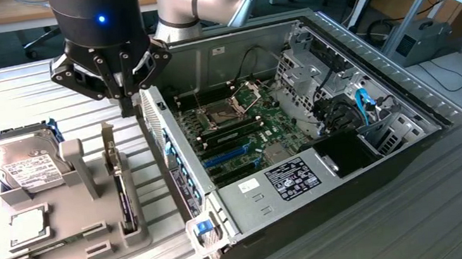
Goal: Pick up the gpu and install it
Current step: 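Reach for the gpu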
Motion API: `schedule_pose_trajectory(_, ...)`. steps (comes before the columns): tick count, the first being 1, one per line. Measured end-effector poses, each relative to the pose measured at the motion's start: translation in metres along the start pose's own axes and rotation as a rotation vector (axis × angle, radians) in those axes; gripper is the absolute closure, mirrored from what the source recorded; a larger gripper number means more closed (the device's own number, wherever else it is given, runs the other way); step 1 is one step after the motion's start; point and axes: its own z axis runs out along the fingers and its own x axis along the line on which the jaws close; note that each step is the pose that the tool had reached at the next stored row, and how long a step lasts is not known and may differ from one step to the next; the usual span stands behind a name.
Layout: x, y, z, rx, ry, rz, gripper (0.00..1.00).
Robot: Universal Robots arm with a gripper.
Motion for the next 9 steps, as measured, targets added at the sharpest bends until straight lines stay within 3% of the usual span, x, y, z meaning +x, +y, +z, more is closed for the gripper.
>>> schedule_pose_trajectory(9, 0.006, -0.0141, -0.0004, -0.0001, -0.0001, 0.000, 0.88)
